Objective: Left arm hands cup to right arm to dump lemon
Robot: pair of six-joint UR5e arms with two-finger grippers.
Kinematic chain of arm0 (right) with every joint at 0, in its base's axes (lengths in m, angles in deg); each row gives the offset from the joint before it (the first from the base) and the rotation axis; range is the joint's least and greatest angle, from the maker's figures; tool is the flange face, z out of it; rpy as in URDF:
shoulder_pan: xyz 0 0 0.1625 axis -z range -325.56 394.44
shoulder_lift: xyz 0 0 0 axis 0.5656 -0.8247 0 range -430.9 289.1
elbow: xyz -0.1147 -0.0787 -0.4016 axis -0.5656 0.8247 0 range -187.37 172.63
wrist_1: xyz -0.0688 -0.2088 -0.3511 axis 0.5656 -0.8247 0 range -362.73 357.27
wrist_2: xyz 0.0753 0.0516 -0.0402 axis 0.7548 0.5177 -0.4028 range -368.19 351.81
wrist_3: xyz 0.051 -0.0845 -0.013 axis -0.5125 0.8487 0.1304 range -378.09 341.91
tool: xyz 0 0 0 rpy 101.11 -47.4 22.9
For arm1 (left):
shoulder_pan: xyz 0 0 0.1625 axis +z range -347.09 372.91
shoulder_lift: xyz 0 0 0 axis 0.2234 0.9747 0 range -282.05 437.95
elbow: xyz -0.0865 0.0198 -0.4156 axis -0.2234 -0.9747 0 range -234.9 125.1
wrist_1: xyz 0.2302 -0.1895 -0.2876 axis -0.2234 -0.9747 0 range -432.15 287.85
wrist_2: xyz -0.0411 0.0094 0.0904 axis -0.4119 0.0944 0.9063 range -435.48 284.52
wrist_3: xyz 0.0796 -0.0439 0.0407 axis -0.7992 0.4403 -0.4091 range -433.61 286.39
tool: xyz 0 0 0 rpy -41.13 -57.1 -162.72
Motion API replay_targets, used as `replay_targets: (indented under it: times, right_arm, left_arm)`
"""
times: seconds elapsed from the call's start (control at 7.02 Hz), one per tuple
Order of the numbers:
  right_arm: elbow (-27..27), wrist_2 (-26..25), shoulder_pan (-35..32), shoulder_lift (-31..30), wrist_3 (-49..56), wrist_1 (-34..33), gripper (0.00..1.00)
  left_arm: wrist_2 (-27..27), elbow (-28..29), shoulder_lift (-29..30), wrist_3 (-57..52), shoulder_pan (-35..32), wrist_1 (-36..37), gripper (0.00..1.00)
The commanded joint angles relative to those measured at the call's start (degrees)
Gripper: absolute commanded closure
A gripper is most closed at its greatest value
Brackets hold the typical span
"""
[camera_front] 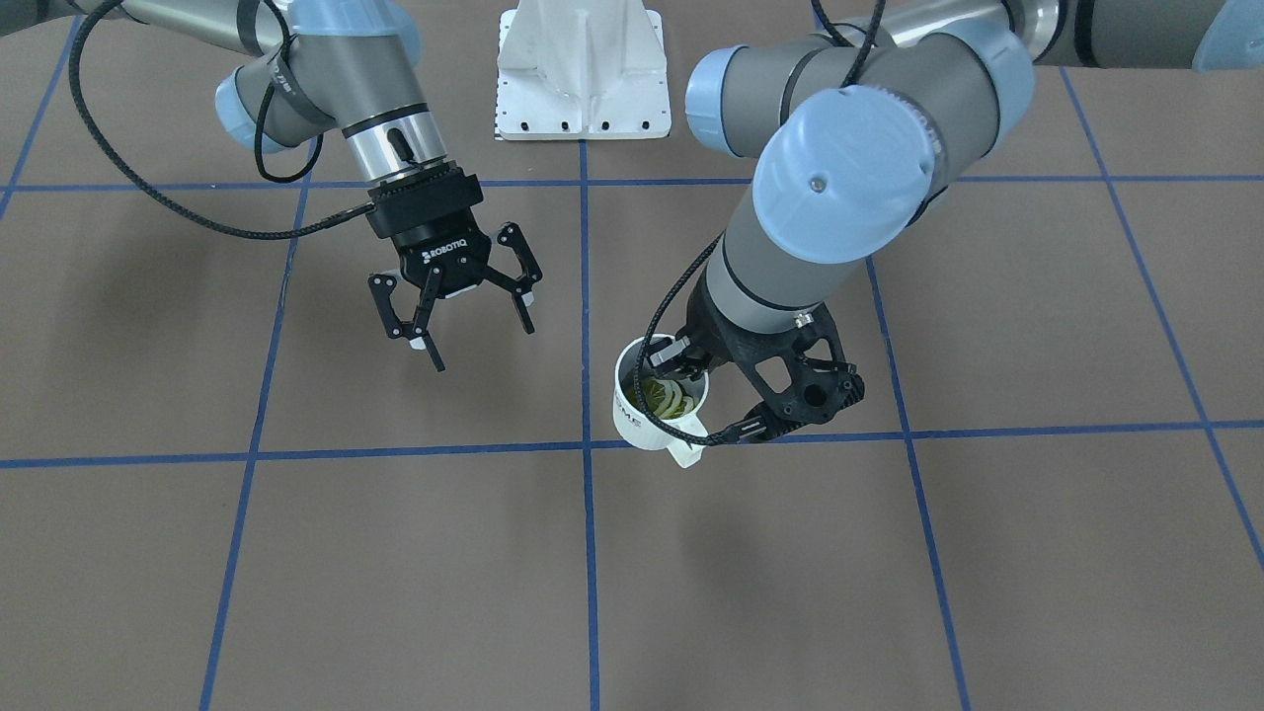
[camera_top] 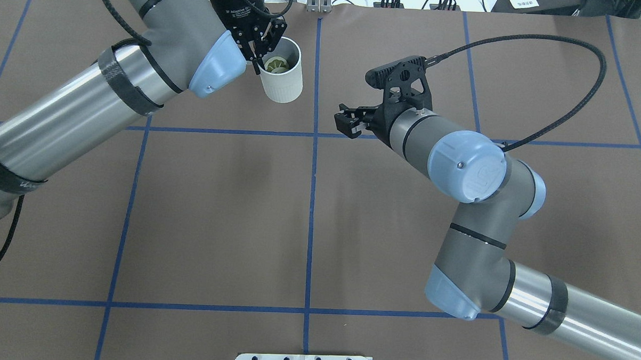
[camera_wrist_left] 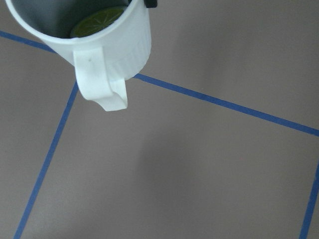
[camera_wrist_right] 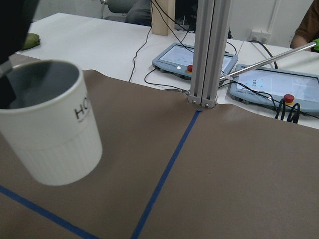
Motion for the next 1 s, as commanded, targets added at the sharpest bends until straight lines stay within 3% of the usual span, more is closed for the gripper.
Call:
replay_targets:
  times: [0.0, 0.43, 0.85]
  right_arm:
    - [1.1, -6.8, 4.3, 0.0, 0.0, 7.4, 0.05]
    - [2.6, -9.1, 4.8, 0.7, 0.1, 7.5, 0.05]
    - [3.6, -17.9, 7.9, 1.1, 0.1, 7.5, 0.05]
  left_arm:
    - [-0.2, 5.0, 4.0, 4.3, 0.2, 0.0, 1.0]
    - [0.4, 3.7, 4.9, 4.9, 1.7, -0.2, 1.0]
    - [0.6, 3.0, 6.0, 7.4, 2.9, -0.2, 1.0]
